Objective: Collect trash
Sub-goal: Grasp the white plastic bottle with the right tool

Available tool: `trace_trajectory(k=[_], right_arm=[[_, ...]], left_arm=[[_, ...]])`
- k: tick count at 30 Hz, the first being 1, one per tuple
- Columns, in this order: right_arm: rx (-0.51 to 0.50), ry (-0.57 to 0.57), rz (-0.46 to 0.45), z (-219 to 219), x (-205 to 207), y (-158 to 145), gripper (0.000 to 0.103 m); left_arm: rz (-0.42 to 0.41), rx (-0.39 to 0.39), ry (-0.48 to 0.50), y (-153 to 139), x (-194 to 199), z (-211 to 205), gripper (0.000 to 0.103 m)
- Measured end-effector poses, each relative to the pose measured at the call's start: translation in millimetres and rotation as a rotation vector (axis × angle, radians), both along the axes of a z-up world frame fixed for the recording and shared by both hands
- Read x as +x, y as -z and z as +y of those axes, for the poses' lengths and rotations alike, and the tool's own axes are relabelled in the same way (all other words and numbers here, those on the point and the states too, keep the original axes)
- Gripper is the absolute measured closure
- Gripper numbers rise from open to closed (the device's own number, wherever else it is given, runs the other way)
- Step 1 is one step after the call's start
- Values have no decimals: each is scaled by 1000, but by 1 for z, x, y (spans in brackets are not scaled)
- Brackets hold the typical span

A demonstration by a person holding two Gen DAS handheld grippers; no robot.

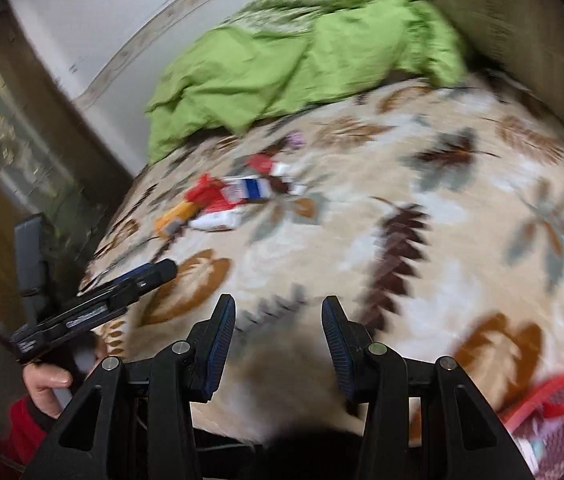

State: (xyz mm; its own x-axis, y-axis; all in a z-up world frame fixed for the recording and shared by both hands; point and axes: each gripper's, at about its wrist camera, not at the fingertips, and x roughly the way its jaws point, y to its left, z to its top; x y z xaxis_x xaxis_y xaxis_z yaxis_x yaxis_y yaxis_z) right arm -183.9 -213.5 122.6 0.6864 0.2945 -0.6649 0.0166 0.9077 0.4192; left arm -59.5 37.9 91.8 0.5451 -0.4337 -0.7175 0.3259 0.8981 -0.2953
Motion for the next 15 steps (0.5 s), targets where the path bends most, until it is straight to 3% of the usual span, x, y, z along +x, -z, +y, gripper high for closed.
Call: trace_trajectory(k=[8,15], right_arm=[[-60,-231,33,59,102,11,54],[-166,-368,92,99,197,36,54]], left_arm=[[42,-25,-228,25,31,69,26],[31,-22,-286,27,44,87,26]])
